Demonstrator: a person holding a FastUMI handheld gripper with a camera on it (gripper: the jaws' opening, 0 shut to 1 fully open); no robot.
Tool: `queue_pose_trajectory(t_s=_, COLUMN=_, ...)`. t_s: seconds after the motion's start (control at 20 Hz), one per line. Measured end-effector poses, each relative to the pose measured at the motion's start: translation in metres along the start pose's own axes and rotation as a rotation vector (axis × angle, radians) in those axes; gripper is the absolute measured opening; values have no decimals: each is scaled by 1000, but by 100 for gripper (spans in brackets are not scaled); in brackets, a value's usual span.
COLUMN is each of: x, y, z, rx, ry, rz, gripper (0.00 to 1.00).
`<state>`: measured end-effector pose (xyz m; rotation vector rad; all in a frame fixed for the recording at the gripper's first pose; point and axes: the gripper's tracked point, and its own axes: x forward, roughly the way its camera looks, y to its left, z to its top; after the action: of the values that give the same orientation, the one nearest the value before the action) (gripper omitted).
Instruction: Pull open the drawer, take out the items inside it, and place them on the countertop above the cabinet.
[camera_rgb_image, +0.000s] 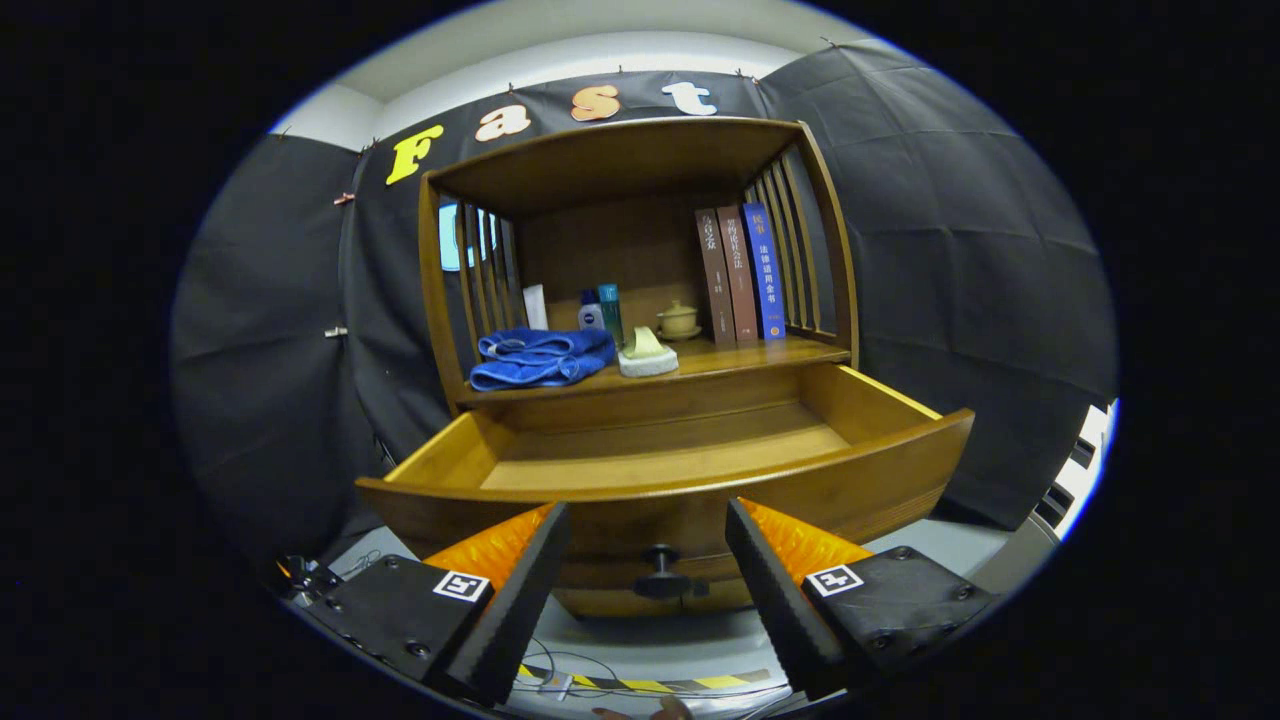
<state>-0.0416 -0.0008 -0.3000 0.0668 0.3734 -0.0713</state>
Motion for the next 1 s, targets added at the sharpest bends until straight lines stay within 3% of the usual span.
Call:
queue_pose_trajectory(t_s=0.4, x=27, y=-9, z=-29, rx=2, ry=66, rz=-21, gripper=99)
queue_pose_trajectory(t_s=1.0, x=52, y=-8, z=-23, rx=-2, ry=57, rz=-11, gripper=99)
